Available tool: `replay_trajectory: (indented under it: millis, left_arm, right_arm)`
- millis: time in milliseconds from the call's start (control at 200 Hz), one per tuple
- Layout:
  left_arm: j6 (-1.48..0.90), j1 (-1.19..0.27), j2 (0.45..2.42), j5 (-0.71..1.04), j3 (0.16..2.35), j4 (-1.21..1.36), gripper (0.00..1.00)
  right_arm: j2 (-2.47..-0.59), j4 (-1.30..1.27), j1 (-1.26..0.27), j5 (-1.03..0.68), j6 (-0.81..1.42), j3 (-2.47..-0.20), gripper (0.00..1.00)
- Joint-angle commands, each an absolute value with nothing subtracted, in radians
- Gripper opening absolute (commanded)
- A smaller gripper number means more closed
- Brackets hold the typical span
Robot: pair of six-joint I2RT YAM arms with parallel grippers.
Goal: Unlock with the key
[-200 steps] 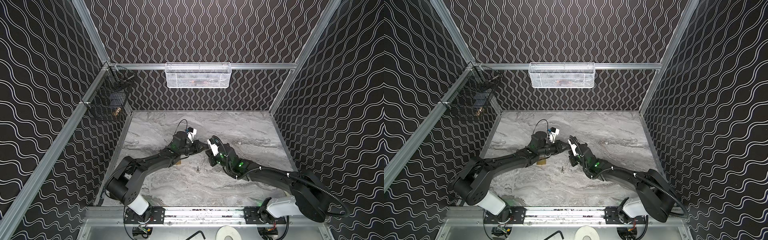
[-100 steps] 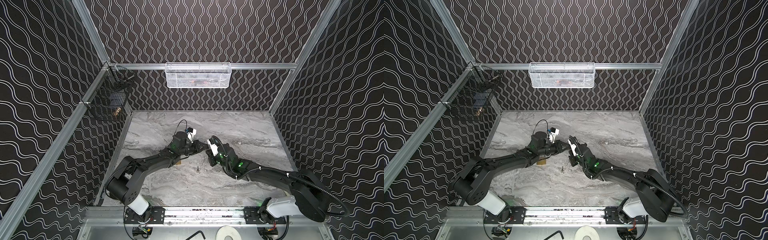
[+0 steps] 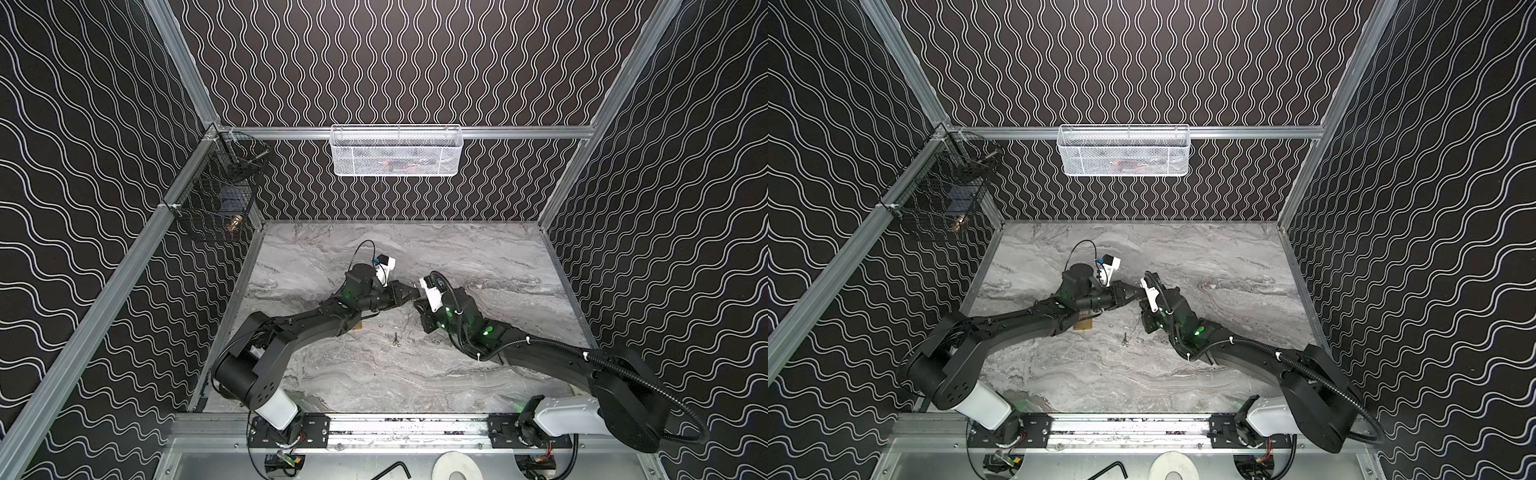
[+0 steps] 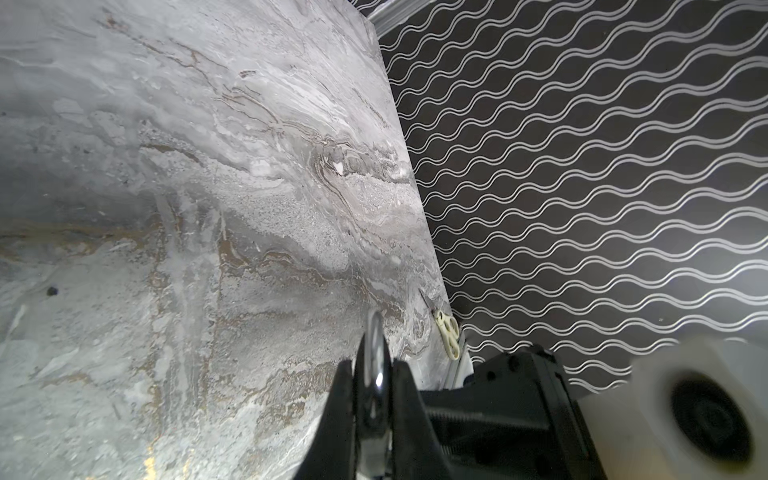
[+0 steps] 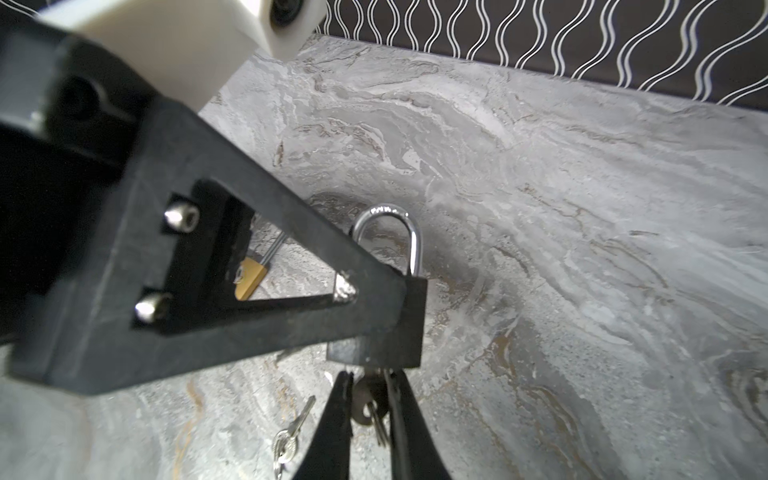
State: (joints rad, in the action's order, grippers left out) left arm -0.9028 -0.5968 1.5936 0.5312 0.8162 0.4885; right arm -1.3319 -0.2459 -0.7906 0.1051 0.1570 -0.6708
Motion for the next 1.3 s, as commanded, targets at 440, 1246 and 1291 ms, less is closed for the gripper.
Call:
replay_trajectory:
  millis: [440, 1246, 1291]
  left_arm:
    - [-0.961, -0.586, 1.665, 0.648, 0.719, 1.004, 0.0]
    - [-0.611, -0.582, 1.596, 0.784, 0.675, 0.84, 0.0]
    - [-0.598, -0.585, 1.591, 0.802, 0.674, 0.842, 0.0]
  right_arm:
    - [-1.265, -0.411, -0.67, -0.228, 0.249, -0.603, 0.0]
    - [-1.211, -0.469, -0.53, -0.455, 0.27, -0.608, 0.52]
    - [-1.238, -0.496, -0.527, -0.52, 0.277, -0.622, 0.51]
